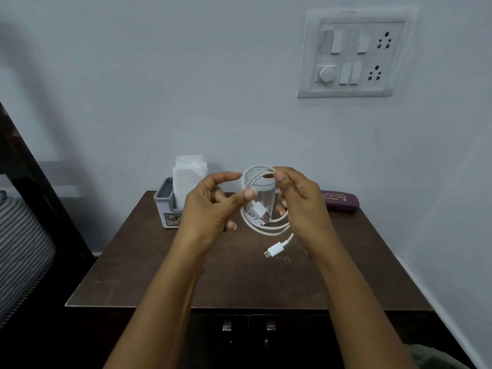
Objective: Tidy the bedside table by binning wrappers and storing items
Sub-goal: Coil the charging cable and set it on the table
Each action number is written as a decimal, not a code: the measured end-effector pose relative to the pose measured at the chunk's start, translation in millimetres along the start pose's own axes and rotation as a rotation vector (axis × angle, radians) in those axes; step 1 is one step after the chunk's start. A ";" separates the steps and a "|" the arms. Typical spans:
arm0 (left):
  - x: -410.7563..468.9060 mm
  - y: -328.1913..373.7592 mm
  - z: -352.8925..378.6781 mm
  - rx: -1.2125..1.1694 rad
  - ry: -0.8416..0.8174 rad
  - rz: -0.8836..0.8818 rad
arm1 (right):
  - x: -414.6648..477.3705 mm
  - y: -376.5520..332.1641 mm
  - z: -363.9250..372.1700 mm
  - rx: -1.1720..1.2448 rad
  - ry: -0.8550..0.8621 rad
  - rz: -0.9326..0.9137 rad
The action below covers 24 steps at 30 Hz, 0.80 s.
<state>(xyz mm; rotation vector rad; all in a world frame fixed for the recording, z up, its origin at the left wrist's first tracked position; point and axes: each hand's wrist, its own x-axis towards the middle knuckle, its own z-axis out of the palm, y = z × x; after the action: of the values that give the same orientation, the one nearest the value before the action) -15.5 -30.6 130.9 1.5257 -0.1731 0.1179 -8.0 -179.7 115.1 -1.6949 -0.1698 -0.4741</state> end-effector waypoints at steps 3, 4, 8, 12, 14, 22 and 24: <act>2.0 -5.7 -0.1 0.123 0.009 0.047 | -0.9 -1.5 0.0 0.039 -0.014 0.035; 1.5 -6.6 -0.6 0.126 -0.033 0.034 | -1.1 -1.4 -0.1 0.045 -0.019 0.042; -2.0 -7.8 1.1 -0.056 -0.215 -0.034 | -1.6 -3.3 0.6 0.018 -0.041 0.023; -0.7 -11.2 5.2 -0.090 -0.124 0.004 | -1.3 -4.5 3.7 0.009 -0.047 0.008; -0.2 -13.4 6.5 -0.099 -0.067 0.004 | -0.8 -3.6 5.6 0.002 -0.050 0.012; 5.4 -24.9 6.0 0.314 0.131 0.211 | -4.0 -4.2 11.3 -0.068 -0.028 -0.017; 6.6 -25.2 5.5 0.257 0.020 0.183 | -4.9 -3.9 13.2 -0.045 -0.011 -0.005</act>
<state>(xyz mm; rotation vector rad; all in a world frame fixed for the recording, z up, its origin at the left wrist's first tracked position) -4.6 -37.4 107.6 1.7622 -0.2901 0.3107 -11.0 -165.4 115.2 -1.7418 -0.1725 -0.4758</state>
